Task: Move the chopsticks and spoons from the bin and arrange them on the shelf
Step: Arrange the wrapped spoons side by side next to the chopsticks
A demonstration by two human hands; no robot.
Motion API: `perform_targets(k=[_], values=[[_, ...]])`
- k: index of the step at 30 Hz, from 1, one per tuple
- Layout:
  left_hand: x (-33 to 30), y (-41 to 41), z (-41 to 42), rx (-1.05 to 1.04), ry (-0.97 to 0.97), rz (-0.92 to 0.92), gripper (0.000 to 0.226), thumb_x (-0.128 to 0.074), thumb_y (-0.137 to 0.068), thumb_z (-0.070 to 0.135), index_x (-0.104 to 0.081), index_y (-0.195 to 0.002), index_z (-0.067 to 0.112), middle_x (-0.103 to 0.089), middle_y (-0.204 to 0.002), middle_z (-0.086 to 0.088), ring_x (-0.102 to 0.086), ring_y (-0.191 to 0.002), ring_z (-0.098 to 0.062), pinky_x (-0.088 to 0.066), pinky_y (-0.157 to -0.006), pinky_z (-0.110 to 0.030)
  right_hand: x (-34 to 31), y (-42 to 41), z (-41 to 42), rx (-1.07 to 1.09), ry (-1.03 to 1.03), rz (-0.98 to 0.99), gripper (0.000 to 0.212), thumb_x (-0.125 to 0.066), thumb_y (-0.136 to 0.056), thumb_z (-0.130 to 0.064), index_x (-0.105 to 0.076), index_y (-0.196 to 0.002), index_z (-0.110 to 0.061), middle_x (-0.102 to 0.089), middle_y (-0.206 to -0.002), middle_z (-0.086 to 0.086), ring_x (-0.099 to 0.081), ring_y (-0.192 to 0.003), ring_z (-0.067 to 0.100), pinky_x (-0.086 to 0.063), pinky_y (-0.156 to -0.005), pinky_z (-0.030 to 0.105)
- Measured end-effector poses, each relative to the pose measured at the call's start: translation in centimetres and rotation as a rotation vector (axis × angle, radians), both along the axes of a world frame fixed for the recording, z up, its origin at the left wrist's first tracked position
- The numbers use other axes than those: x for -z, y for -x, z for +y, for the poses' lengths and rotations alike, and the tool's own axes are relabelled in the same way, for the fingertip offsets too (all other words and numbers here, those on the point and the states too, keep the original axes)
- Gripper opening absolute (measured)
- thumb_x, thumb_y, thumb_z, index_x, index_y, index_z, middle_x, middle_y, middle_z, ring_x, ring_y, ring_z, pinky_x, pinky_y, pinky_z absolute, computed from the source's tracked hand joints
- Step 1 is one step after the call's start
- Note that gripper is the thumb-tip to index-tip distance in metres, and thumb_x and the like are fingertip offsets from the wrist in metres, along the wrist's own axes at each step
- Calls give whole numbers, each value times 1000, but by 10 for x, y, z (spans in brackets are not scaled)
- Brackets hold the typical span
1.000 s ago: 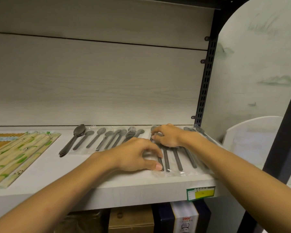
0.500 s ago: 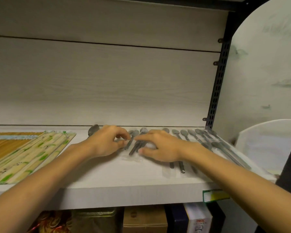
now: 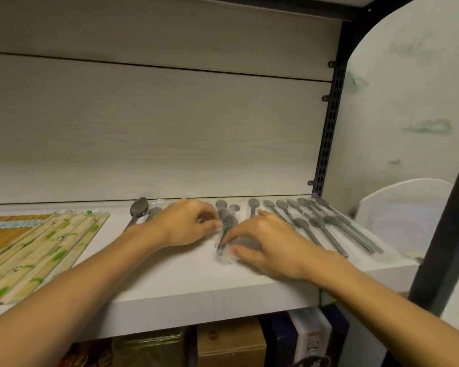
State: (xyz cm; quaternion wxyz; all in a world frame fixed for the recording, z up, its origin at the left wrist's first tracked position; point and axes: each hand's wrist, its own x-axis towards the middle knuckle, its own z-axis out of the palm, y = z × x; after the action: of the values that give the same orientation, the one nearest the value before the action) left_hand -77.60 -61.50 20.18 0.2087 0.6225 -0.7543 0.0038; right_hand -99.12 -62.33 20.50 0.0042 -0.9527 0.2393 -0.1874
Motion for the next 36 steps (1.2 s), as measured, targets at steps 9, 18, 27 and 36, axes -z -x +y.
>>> perform_targets(k=[9,18,27,36], values=[[3,24,2,29,-55,-20,29,-57,-88,51,-65,-113,38,-61,-97,17,-55,-94,-8,-46,-86,-30,-1,26,15,-28,-126,-94,20,-62,-90,-31,-74,-105,-29,-73,-97,-11,-63,-83,7,-37,-83,10],[2,32,13,-6,-42,-72,26,-55,-91,46,-70,-109,34,-64,-116,8,-51,-117,-15,-40,-98,-36,3,38,9,35,-42,-157,21,-58,-94,-33,-74,-104,-25,-73,-102,-13,-64,-92,4,-41,-97,29],[6,12,47,41,-70,-51,34,-53,-87,52,-67,-113,36,-64,-119,21,-54,-116,-4,-41,-104,-35,7,31,13,8,-71,-35,25,-53,-91,-26,-73,-105,-23,-71,-106,-11,-61,-96,6,-37,-98,25],[8,15,67,124,-93,16,39,-55,-91,48,-62,-125,29,-57,-131,17,-47,-122,2,-35,-106,-21,12,26,16,-20,-47,-21,30,-47,-94,-32,-69,-112,-23,-66,-114,-13,-52,-106,-2,-32,-101,22]])
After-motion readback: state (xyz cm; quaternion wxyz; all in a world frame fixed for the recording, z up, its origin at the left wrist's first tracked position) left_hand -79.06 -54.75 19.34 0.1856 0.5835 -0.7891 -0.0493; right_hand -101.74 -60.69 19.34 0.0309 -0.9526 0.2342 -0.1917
